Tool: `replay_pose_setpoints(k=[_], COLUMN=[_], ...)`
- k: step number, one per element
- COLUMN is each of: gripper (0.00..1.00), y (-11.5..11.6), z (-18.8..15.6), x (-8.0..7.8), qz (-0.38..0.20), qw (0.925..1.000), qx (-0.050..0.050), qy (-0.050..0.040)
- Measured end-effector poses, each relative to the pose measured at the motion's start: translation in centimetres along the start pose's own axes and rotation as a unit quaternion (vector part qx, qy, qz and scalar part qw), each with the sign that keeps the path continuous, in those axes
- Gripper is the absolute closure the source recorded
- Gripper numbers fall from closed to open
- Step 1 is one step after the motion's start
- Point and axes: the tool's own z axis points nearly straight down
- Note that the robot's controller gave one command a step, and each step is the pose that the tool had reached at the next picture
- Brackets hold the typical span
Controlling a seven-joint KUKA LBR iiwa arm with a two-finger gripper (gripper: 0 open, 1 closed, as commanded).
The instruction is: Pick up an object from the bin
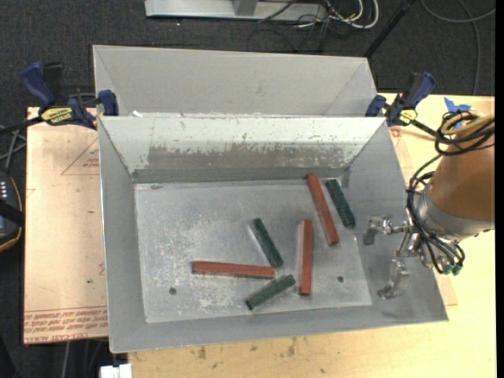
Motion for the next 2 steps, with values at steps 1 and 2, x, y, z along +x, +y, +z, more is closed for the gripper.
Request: replay_pose_setpoints(k=[1, 2], gripper=[0.00, 0.00], y=[5.1, 7.7], z=[2.6, 3.6], x=[-3.2, -3.9], qz=[-0.019, -0.075], qw=[0.9998, 0.9972], qx=[0.000, -0.001], qy=[-0.0016, -0.0003])
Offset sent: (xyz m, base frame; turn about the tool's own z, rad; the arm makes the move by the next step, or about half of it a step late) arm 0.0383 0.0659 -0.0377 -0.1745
